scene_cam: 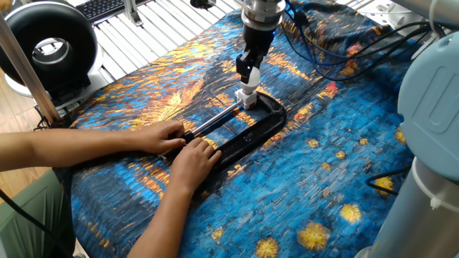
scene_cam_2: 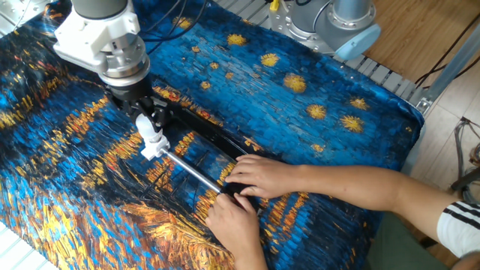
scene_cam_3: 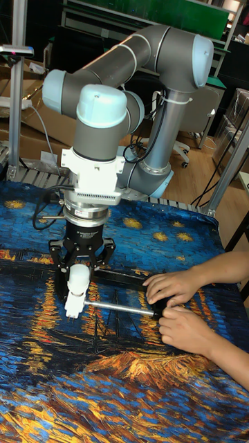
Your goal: Install the light bulb by rotating it
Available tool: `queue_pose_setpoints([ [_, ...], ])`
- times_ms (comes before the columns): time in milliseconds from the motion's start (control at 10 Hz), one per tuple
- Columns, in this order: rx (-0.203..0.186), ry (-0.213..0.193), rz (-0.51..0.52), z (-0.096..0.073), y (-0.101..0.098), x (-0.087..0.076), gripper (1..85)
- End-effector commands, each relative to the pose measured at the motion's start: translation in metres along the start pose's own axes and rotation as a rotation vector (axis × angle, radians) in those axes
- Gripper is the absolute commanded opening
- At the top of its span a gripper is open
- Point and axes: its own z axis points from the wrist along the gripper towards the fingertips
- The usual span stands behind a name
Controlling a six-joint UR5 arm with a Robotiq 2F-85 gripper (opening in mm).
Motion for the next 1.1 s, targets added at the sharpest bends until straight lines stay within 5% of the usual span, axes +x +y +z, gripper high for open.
queue_pose_setpoints([
  [0, 0.01, -0.021, 0.031, 0.009, 0.0, -0.005, 32.7],
  [400, -0.008, 0.064, -0.072, -0.003, -0.003, 0.014, 63.0],
  [600, -0.013, 0.048, -0.092, 0.006, 0.008, 0.006, 70.7],
  [900, -0.075, 0.126, -0.153, -0.005, 0.028, 0.017, 73.7],
  [1000, -0.078, 0.121, -0.213, -0.008, 0.028, 0.016, 73.7],
])
